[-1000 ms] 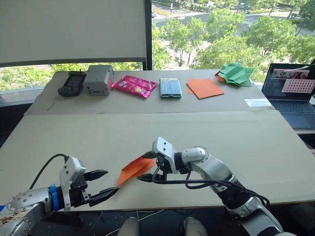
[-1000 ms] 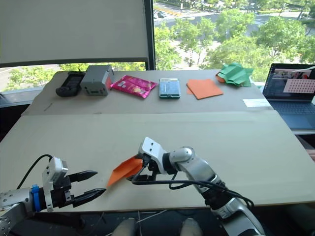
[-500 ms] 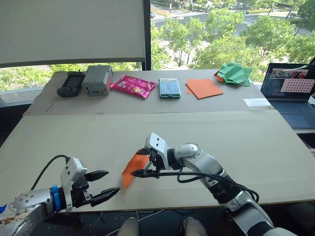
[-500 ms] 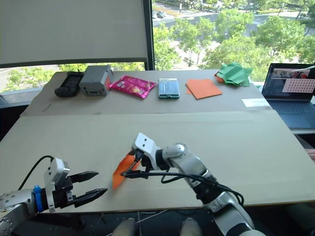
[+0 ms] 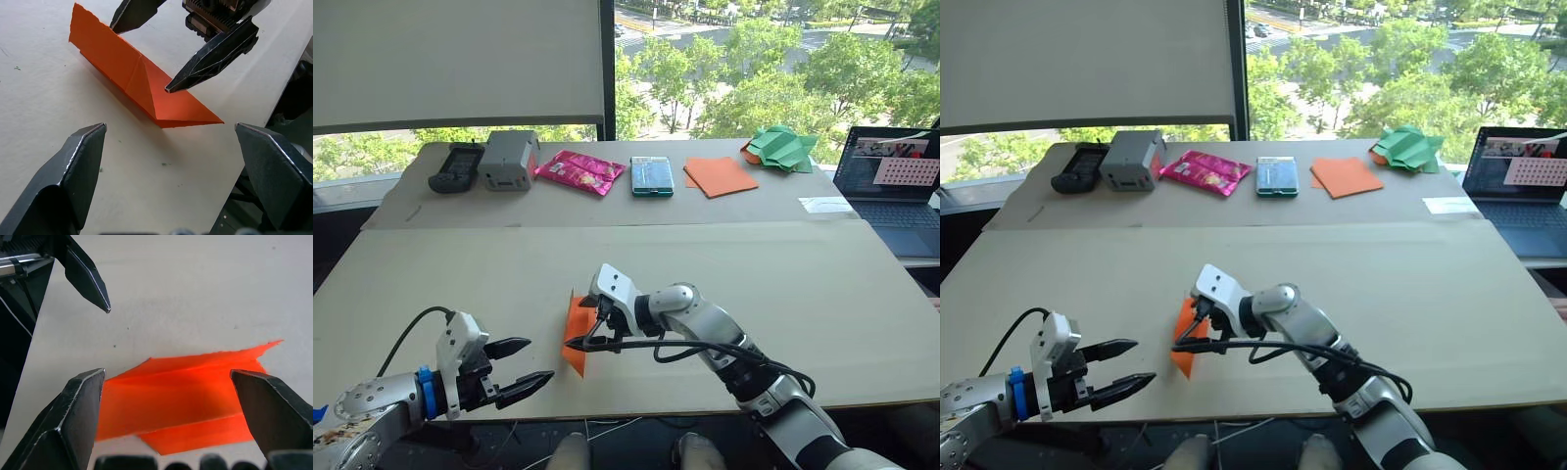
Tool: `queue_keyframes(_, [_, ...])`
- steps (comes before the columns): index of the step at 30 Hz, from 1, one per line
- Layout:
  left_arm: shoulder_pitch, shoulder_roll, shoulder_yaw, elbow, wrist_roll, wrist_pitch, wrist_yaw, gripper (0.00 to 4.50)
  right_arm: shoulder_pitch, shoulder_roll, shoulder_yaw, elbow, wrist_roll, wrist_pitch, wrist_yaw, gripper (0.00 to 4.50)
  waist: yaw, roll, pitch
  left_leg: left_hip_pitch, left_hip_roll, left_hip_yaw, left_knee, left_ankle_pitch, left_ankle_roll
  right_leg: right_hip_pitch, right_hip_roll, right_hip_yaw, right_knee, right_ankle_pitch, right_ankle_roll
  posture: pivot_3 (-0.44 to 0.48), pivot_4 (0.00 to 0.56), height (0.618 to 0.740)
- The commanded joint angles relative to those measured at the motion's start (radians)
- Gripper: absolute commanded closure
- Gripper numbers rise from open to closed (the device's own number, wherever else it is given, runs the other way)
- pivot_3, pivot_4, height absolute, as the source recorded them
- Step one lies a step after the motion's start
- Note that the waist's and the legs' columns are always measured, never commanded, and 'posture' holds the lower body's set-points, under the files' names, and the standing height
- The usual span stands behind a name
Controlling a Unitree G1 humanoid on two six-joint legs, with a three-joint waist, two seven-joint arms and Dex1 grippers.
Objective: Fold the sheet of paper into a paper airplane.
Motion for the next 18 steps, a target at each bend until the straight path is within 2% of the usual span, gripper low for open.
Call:
queue_keyframes(1, [-0.009, 0.007, 0.004, -0.021, -0.003, -0.006, -0.002, 0.02, 0.001, -0.004, -0.02, -0.09, 0.011, 0.056, -0.022, 0.0, 0.0, 0.0, 0.0, 0.0, 0.0, 0.0, 0.0, 0.0, 0.0, 0.0, 0.0, 0.0, 0.0, 0.0, 0.0, 0.0, 0.15, 0.702])
queue_keyframes(5, [-0.014, 0.006, 0.002, -0.023, -0.01, 0.001, 0.003, 0.02, 0.046, -0.059, -0.065, -0.185, 0.018, -0.007, -0.022, 0.0, 0.003, 0.0, 0.0, 0.001, 0.0, 0.0, 0.0, 0.0, 0.0, 0.0, 0.0, 0.0, 0.002, 0.0, 0.0, 0.0, 0.15, 0.702])
queue_keyframes(11, [-0.019, 0.011, 0.004, -0.019, -0.013, 0.005, 0.0, 0.02, 0.065, -0.15, -0.028, -0.205, -0.116, -0.293, -0.05, 0.0, 0.0, 0.0, 0.0, 0.001, 0.0, 0.0, 0.0, 0.0, 0.0, 0.0, 0.0, 0.001, 0.0, 0.0, 0.0, 0.0, 0.15, 0.702])
queue_keyframes(15, [-0.03, 0.016, 0.001, -0.011, -0.013, 0.007, -0.004, 0.02, 0.049, -0.208, 0.076, -0.142, -0.336, -0.728, -0.109, 0.0, -0.001, -0.001, -0.001, 0.002, 0.0, 0.0, 0.0, 0.0, 0.0, 0.0, 0.0, 0.0, -0.001, 0.0, 0.0, 0.0, 0.15, 0.702])
queue_keyframes(18, [-0.037, 0.017, 0.001, -0.007, -0.013, 0.008, -0.006, 0.02, 0.027, -0.231, 0.116, -0.059, -0.447, -0.946, -0.152, 0.0, -0.002, -0.002, -0.001, 0.003, 0.0, 0.0, 0.0, 0.0, 0.0, 0.001, 0.0, 0.001, -0.001, 0.0, 0.0, 0.0, 0.15, 0.702])
